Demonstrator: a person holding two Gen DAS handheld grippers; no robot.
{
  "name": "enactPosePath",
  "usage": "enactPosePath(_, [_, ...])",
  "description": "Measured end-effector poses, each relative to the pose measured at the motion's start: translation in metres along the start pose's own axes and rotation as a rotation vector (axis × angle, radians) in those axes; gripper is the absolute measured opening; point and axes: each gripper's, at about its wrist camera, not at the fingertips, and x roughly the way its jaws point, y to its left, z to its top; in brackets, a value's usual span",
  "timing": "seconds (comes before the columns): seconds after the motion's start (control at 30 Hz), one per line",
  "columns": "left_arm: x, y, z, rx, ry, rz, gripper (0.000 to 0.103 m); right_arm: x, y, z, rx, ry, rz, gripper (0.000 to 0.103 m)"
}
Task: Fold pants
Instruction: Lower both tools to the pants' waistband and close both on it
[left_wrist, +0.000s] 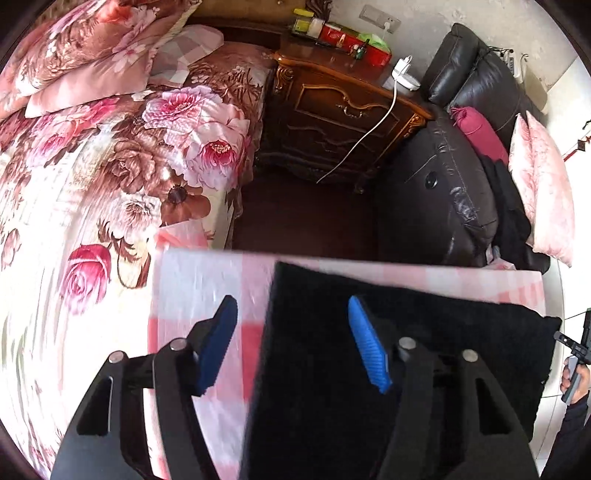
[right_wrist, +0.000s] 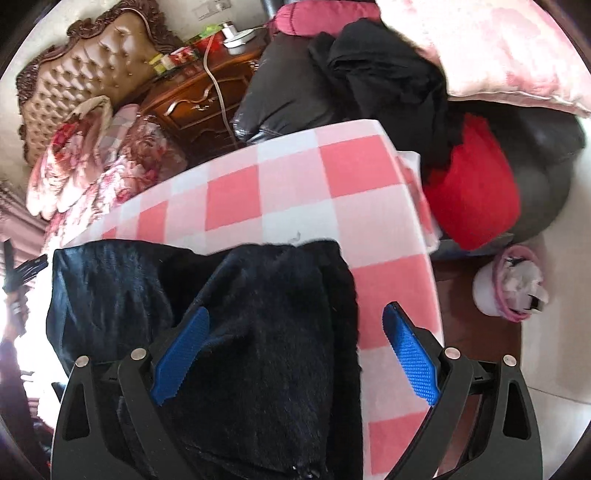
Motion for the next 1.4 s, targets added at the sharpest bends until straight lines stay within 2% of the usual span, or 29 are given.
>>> enactPosePath(0.1, [0.017,-0.002,0.005,0.040,0.030,0.007,0.048,0.005,0.000,0.004,-0.004,0.013,0.004,0.082])
enactPosePath(0.13, [0.019,-0.002,0.005,0.049,0.032,-0.010,0.045,0.007,0.001,0.006,-0.010,0.018,0.018,0.075])
enactPosePath(0.17, [0.022,-0.003,0.007,0.057,0.040,-0.026,0.026,0.008,0.004,0.006,-0.020,0.022,0.015,0.069])
enactPosePath(0.2, [0.024,-0.005,0.006,0.073,0.052,-0.028,0.017,0.009,0.005,0.007,-0.032,0.019,-0.004,0.063])
enactPosePath(0.23, [0.025,-0.007,0.005,0.091,0.056,-0.028,0.015,0.010,0.006,0.008,-0.040,0.021,-0.010,0.047])
enactPosePath(0.27, [0.026,-0.008,0.005,0.106,0.057,-0.023,0.013,0.011,0.006,0.009,-0.040,0.029,0.011,0.039])
enactPosePath(0.33, [0.019,-0.007,0.004,0.107,0.039,-0.033,0.011,0.008,0.005,0.009,-0.041,0.016,0.009,0.034])
enactPosePath(0.47, [-0.019,-0.002,0.001,0.090,-0.049,-0.079,0.011,-0.014,0.005,0.005,-0.010,-0.078,0.045,0.032])
enactPosePath(0.6, [-0.070,-0.011,-0.026,0.117,-0.126,-0.105,0.011,-0.045,0.015,-0.018,-0.034,-0.182,0.060,0.032])
enactPosePath(0.67, [-0.108,-0.014,-0.051,0.128,-0.187,-0.131,0.011,-0.066,0.020,-0.034,-0.043,-0.242,0.080,0.031])
enactPosePath(0.77, [-0.153,-0.017,-0.096,0.139,-0.251,-0.156,0.011,-0.097,0.019,-0.065,-0.029,-0.325,0.113,0.032])
enactPosePath(0.93, [-0.229,-0.016,-0.224,0.221,-0.388,-0.138,0.007,-0.145,0.004,-0.141,0.016,-0.435,0.194,0.031])
enactPosePath(0.97, [-0.244,-0.015,-0.263,0.237,-0.424,-0.137,0.004,-0.152,-0.001,-0.159,0.023,-0.447,0.206,0.032])
enactPosePath(1.1, [-0.259,-0.005,-0.388,0.230,-0.466,-0.162,0.004,-0.158,-0.029,-0.241,0.087,-0.441,0.254,0.032])
enactPosePath(1.2, [-0.236,0.008,-0.483,0.170,-0.416,-0.210,0.004,-0.138,-0.046,-0.293,0.122,-0.364,0.260,0.033])
enactPosePath(1.23, [-0.223,0.013,-0.508,0.149,-0.379,-0.227,0.007,-0.131,-0.050,-0.305,0.130,-0.334,0.246,0.036])
enactPosePath(1.27, [-0.213,0.018,-0.530,0.119,-0.355,-0.209,0.020,-0.125,-0.055,-0.317,0.148,-0.309,0.241,0.037])
enactPosePath(1.3, [-0.208,0.023,-0.547,0.087,-0.346,-0.176,0.039,-0.126,-0.059,-0.332,0.174,-0.306,0.253,0.041])
enactPosePath(1.33, [-0.205,0.028,-0.564,0.037,-0.352,-0.160,0.045,-0.129,-0.061,-0.342,0.190,-0.318,0.248,0.051])
enactPosePath(1.37, [-0.208,0.037,-0.582,-0.029,-0.378,-0.197,0.047,-0.134,-0.062,-0.352,0.201,-0.333,0.235,0.058])
enactPosePath(1.4, [-0.212,0.043,-0.592,-0.074,-0.398,-0.223,0.048,-0.140,-0.063,-0.362,0.215,-0.347,0.220,0.062])
